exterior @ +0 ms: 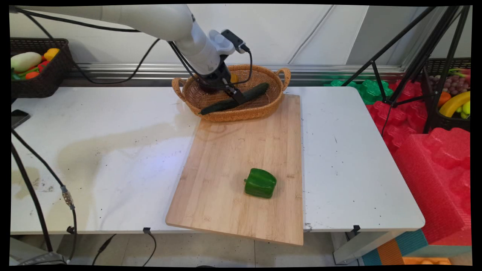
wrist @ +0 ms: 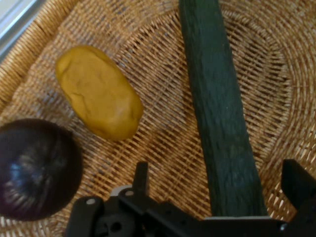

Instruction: Pick up the cucumber from the vegetable basket, then place the picked object on the cutting board

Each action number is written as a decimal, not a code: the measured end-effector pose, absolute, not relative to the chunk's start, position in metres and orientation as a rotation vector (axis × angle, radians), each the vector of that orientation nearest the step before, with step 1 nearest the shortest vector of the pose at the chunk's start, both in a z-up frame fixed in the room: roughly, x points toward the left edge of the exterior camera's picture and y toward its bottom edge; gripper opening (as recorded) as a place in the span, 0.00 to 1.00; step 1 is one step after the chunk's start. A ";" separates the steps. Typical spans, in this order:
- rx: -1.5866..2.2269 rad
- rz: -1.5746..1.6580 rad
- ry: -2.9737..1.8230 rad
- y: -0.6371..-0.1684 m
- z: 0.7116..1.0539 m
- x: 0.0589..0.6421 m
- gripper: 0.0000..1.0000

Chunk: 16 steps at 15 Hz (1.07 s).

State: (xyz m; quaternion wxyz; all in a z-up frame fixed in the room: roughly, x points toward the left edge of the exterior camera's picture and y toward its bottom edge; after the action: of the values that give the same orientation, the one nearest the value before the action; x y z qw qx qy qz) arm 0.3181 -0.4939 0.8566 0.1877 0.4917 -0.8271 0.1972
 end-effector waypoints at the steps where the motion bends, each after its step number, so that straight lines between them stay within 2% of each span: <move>1: 1.392 0.545 -2.329 -0.497 0.853 0.317 1.00; 6: 1.430 0.502 -2.328 -0.508 0.838 0.310 1.00; 7: 1.434 0.497 -2.327 -0.509 0.836 0.309 0.00; 16: 1.446 0.556 -2.292 -0.506 0.849 0.304 0.00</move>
State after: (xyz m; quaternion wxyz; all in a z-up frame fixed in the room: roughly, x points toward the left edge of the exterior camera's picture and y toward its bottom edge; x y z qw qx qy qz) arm 0.3036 -0.5060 0.8491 0.1865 0.5137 -0.8138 0.1976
